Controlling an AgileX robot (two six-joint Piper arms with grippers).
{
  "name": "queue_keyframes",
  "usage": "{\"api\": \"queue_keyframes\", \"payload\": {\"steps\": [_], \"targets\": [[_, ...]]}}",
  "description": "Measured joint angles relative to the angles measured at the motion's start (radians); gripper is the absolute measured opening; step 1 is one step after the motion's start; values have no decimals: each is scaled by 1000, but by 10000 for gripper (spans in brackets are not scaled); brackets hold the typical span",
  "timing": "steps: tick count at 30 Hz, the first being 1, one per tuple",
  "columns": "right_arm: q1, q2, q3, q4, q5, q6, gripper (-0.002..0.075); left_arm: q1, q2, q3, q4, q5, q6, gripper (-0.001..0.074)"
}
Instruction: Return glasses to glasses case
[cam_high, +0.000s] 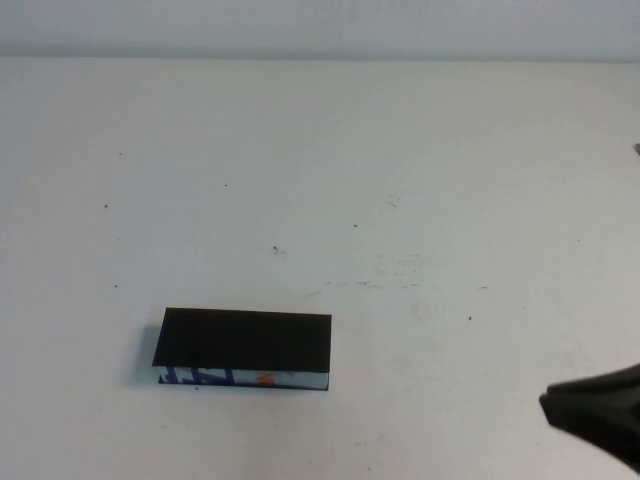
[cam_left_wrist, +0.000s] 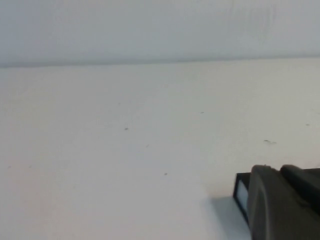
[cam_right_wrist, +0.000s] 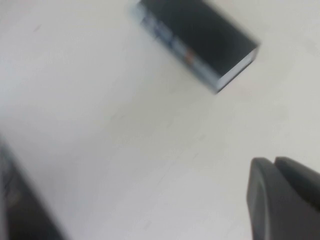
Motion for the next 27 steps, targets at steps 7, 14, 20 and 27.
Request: {"api": "queue_keyframes", "payload": {"steps": [7,14,20,27], "targets": [[-396,-237,469,22,-657,-127,-13,161,0,73,131,-23,-117,0],[-682,-562,887,32,-1063,-134,-13,186,0,75,168,89,-130,0],[-809,-726,909,44,-917,-101,-13,186,0,75,171,91,-131,0],[-855,-779,909,46,-760,-97,-13,186,0,75,171,91,-131,0]]}}
